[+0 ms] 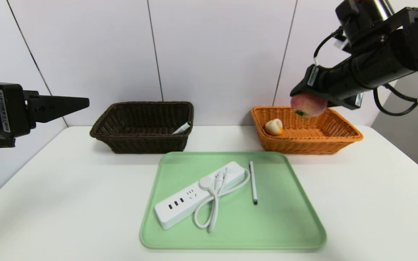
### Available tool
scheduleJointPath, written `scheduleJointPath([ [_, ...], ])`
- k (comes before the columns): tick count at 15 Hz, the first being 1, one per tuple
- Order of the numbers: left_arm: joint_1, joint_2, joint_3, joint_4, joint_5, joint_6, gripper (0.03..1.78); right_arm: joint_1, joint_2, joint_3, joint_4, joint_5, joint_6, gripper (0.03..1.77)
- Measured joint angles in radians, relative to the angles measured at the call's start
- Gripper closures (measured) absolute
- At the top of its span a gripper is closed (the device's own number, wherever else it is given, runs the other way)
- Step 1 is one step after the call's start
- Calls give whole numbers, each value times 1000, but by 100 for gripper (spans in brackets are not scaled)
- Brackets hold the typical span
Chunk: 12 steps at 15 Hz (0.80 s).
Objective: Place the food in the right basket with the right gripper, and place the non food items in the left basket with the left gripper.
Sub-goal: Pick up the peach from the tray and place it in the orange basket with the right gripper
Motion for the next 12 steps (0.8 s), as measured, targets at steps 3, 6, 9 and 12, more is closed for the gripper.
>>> scheduleJointPath([
  [3,0,-12,8,-57,2,-2,12,-91,47,15,-185,0,-94,71],
  [6,0,-16,10,-81,5,-5,12,-164,146,20,-235,6,-97,71],
  [9,0,-16,7,-82,12,-3,12,-221,244,24,-307,9,-98,71],
  [12,0,-9,-4,-82,14,-1,12,-247,322,21,-320,9,-101,71],
])
